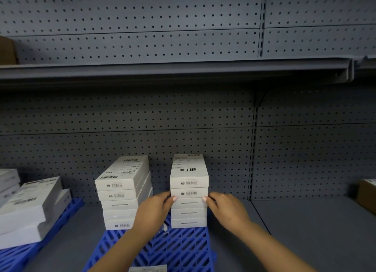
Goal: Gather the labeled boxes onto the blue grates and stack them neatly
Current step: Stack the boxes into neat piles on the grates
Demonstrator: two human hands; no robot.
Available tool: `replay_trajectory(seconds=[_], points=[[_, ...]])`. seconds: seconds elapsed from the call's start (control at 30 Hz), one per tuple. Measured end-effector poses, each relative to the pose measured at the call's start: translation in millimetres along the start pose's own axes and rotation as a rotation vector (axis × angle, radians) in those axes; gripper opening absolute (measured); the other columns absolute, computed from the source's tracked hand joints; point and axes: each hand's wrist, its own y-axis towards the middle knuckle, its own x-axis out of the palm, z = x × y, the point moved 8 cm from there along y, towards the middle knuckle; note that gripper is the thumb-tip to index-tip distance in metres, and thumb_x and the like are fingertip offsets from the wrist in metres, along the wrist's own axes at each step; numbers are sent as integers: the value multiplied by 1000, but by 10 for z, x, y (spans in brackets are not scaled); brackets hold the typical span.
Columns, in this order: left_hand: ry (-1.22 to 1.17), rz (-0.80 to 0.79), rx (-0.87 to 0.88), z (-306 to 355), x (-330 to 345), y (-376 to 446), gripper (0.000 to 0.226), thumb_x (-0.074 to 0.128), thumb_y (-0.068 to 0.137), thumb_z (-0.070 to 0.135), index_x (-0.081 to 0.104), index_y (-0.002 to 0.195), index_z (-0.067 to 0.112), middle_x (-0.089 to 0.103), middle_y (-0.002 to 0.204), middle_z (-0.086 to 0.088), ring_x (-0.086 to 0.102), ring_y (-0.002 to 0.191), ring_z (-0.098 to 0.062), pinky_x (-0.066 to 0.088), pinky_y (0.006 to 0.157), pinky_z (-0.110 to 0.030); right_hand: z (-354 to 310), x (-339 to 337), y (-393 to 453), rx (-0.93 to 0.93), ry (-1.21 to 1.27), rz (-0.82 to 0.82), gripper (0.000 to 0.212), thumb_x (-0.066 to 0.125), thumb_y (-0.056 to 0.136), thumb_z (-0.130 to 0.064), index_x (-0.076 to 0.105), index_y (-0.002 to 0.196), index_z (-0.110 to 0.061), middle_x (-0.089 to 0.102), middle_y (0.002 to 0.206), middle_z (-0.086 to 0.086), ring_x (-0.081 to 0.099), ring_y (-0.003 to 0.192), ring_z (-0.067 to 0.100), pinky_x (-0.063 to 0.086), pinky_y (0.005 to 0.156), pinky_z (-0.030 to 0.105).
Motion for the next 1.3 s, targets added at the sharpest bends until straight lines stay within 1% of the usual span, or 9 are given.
replay_trajectory(seconds=[0.2, 0.3, 0.4, 0.5, 0.6, 0.73, 0.93, 1.13, 1.3], points=[[23, -2, 20, -42, 18, -4, 48, 32, 89, 60, 67, 98, 28, 69, 80, 7, 59, 68, -6, 50, 63, -29, 61, 31, 23, 16, 63, -15, 46, 37, 96, -52, 54, 77, -14, 54, 66, -4, 55, 66, 17, 42, 57, 33], [40, -3, 22, -32, 21, 7, 44, 34, 92, 56, 66, 97, 27, 68, 81, 6, 58, 69, -7, 50, 65, -31, 87, 46, 32, 30, 82, -21, 48, 38, 96, -53, 55, 76, -12, 57, 69, -1, 56, 66, 17, 43, 59, 34], [-22, -45, 26, -42, 58, -35, 35, 38, 94, 53, 62, 112, 35, 69, 90, 7, 60, 77, -7, 52, 70, -32, 114, 76, 27, 38, 113, -19, 46, 40, 94, -55, 59, 79, -15, 59, 69, -3, 56, 65, 14, 44, 59, 32], [-12, -130, 19, -67, 153, -135, 41, 40, 93, 55, 48, 130, 40, 68, 99, 9, 60, 80, -6, 51, 71, -27, 157, 137, -2, 42, 128, -34, 42, 46, 90, -57, 64, 90, -20, 67, 82, -5, 60, 73, 13, 50, 66, 32], [-11, -168, 9, -58, 240, -201, 37, 47, 95, 46, 49, 131, 35, 65, 104, 15, 57, 80, -2, 48, 71, -19, 183, 215, -39, 47, 108, -68, 37, 51, 90, -53, 64, 89, -17, 67, 83, -4, 60, 73, 14, 47, 64, 31], [-24, -151, -29, -78, 262, -174, 34, 49, 96, 40, 52, 129, 32, 66, 111, 12, 61, 89, -5, 50, 78, -24, 156, 259, -49, 37, 117, -93, 32, 49, 94, -44, 66, 93, -17, 67, 82, -1, 60, 73, 16, 46, 62, 31], [-64, -176, -59, -113, 289, -157, 35, 51, 96, 37, 52, 131, 31, 67, 112, 7, 63, 93, -10, 51, 84, -31, 137, 266, -67, 21, 101, -75, 33, 47, 95, -44, 65, 91, -17, 65, 82, -1, 59, 74, 16, 40, 58, 30], [-75, -241, -80, -164, 390, -239, 61, 57, 93, 36, 27, 146, 35, 64, 113, 14, 58, 83, -1, 48, 79, -17, 173, 416, -157, 34, 64, -149, 36, 52, 90, -50, 62, 85, -17, 62, 78, -3, 57, 71, 15, 41, 57, 30], [-65, -216, -72, -197, 408, -227, 58, 58, 92, 35, 33, 145, 33, 68, 98, 6, 59, 83, -5, 49, 76, -21, 176, 446, -160, 26, 49, -150, 29, 50, 94, -43, 65, 97, -18, 67, 92, -2, 58, 77, 14, 41, 58, 27]])
